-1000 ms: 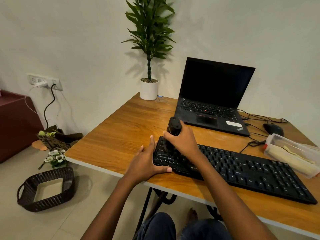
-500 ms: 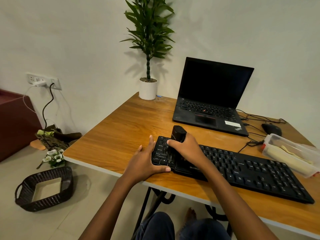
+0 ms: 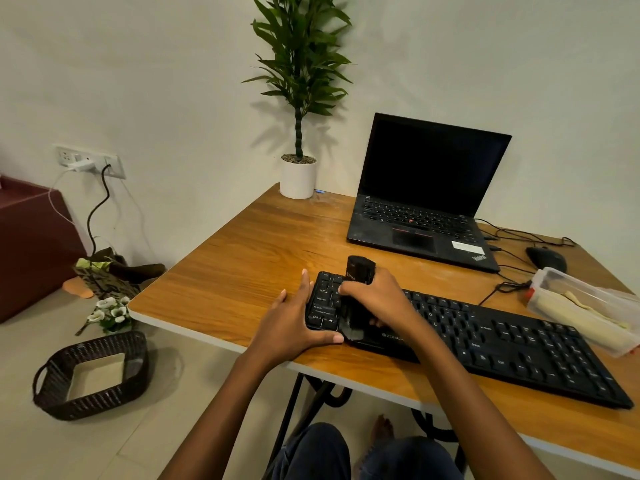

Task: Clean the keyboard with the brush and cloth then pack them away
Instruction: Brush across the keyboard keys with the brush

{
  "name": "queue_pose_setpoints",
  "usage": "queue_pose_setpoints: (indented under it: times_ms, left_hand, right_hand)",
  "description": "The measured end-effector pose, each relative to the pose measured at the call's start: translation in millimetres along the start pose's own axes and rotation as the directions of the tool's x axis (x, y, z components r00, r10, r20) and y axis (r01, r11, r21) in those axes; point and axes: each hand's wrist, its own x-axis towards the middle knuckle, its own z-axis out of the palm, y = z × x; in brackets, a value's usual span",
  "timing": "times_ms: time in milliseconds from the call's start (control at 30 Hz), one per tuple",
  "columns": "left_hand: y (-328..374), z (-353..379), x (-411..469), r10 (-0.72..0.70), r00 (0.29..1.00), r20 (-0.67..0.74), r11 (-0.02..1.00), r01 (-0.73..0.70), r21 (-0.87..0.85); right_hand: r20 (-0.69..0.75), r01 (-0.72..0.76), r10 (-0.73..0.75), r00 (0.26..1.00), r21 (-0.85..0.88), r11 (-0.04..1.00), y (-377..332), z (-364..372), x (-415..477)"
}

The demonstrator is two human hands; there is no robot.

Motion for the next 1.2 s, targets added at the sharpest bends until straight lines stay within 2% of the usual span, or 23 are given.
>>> queue_pose_setpoints:
  times_ms: [67, 133, 200, 233, 267, 400, 433, 533, 600, 700, 767, 867, 933, 1067, 1200]
  left_hand:
    - [-2, 0, 1, -0.009, 1.0, -0.001, 1.0, 0.009, 0.007]
    - [-3, 0, 3, -0.014, 1.0, -0.002, 1.0, 0.014, 0.002]
    - [-5, 1, 4, -0.027, 1.0, -0.001, 1.0, 0.026, -0.007]
    - [-6, 1, 3, -0.031, 1.0, 0.001, 0.999, 0.031, -0.009]
    - [-6, 2, 4, -0.032, 0.999, 0.003, 0.999, 0.032, -0.011]
    - [-5, 3, 4, -0.012, 1.0, -0.006, 1.0, 0.012, -0.008]
    - [-4, 2, 4, -0.013, 1.0, -0.009, 1.0, 0.013, -0.009]
    - [-6, 2, 4, -0.024, 1.0, -0.005, 1.0, 0.024, -0.018]
    - [-7, 3, 4, -0.03, 1.0, 0.001, 0.999, 0.03, -0.016]
    - [-7, 4, 4, -0.026, 1.0, 0.01, 1.0, 0.026, -0.01]
    - [-7, 3, 4, -0.031, 0.999, 0.009, 0.999, 0.031, -0.01]
    - [-7, 3, 5, -0.036, 0.999, 0.005, 0.999, 0.036, -0.006]
    - [-6, 3, 5, -0.031, 0.999, 0.009, 0.999, 0.031, -0.006]
    - [-4, 3, 3, 0.001, 1.0, -0.002, 1.0, -0.001, 0.016]
    - [-7, 3, 5, -0.027, 1.0, 0.01, 0.999, 0.028, -0.016]
  right_hand:
    - [0.057, -0.04, 0.041, 0.998, -0.012, 0.999, -3, -3, 3]
    - [-0.101, 0.001, 0.0, 0.995, 0.004, 1.0, -1, 0, 7]
    - [-0.283, 0.086, -0.081, 0.956, 0.008, 0.996, 4, 9, 7]
    - [-0.317, 0.112, -0.102, 0.943, 0.013, 0.994, 6, 11, 4]
    - [-0.309, 0.108, -0.096, 0.946, 0.022, 0.994, 6, 11, 2]
    - [-0.107, -0.008, 0.011, 0.994, 0.028, 1.0, 3, -4, 3]
    - [-0.131, 0.001, 0.004, 0.991, 0.036, 0.999, 2, -5, 5]
    - [-0.322, 0.096, -0.081, 0.943, 0.029, 0.995, 8, 2, 6]
    - [-0.284, 0.073, -0.051, 0.957, 0.068, 0.995, 9, 5, 1]
    - [-0.127, -0.008, 0.013, 0.992, 0.041, 0.999, 7, 0, 0]
    - [-0.224, 0.027, -0.027, 0.974, -0.002, 1.0, 6, 1, 5]
    - [-0.415, 0.14, -0.145, 0.898, -0.044, 0.989, 9, 12, 5]
    - [-0.406, 0.151, -0.133, 0.904, 0.014, 0.988, 12, 20, -4]
    - [-0.263, 0.061, -0.039, 0.964, 0.074, 0.995, 12, 21, -9]
    - [-0.439, 0.126, -0.078, 0.895, 0.081, 0.989, 5, 17, 2]
